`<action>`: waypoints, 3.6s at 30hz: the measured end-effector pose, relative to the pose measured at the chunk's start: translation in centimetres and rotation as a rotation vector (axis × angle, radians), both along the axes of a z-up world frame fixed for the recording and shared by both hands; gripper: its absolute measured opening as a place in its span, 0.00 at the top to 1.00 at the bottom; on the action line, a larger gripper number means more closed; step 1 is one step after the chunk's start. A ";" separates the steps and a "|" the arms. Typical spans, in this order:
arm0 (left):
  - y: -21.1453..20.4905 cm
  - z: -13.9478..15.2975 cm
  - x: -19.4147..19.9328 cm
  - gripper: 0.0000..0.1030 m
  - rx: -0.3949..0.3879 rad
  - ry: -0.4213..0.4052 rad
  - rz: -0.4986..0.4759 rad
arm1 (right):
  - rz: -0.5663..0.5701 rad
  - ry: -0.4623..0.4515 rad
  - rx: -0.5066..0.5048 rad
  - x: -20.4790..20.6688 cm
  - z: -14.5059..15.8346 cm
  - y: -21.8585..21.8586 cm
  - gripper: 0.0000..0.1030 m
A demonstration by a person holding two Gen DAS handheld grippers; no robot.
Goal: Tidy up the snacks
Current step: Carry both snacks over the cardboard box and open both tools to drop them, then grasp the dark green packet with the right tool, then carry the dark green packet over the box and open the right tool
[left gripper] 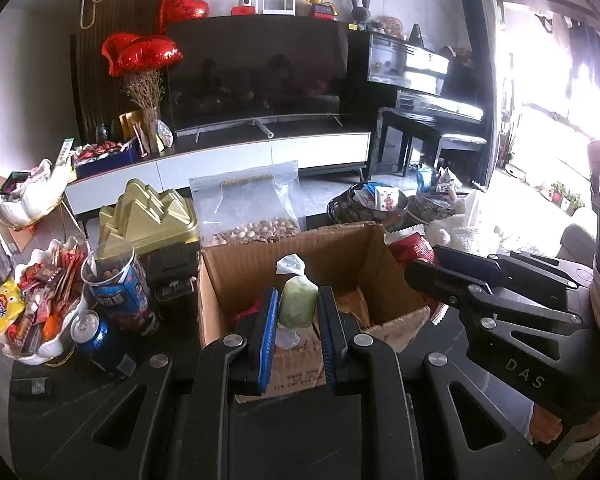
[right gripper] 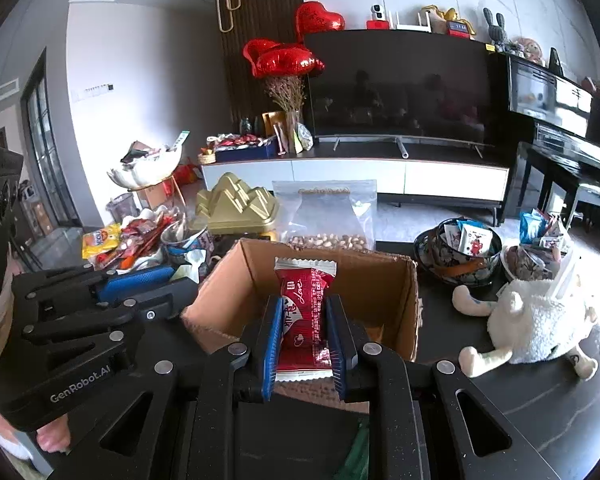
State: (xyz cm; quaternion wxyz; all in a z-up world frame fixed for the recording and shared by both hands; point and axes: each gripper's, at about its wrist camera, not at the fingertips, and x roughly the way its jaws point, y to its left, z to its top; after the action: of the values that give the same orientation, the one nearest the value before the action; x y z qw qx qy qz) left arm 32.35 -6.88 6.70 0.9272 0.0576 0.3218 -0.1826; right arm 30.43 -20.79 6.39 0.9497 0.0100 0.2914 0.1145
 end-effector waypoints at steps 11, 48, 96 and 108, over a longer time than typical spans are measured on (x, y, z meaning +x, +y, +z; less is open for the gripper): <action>-1.1 -1.8 5.2 0.71 -0.004 0.065 0.014 | -0.026 0.032 -0.016 4.1 -1.4 -0.7 0.77; -1.4 -4.4 -4.7 0.40 0.029 0.024 0.139 | -0.132 0.059 -0.006 -4.8 -5.1 -3.7 0.48; -3.6 -20.4 -2.3 0.40 0.103 0.326 0.218 | -0.180 0.318 -0.110 -1.7 -20.4 -3.7 0.48; -3.2 -19.6 -2.7 0.40 0.102 0.310 0.229 | -0.178 0.288 -0.114 -2.2 -19.9 -3.5 0.54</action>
State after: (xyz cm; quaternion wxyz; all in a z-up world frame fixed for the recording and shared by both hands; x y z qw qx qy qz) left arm 29.61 -10.12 -12.89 0.8772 0.0388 0.4740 -0.0661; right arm 28.24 -24.29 -13.55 0.9035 -0.0016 0.4284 0.0107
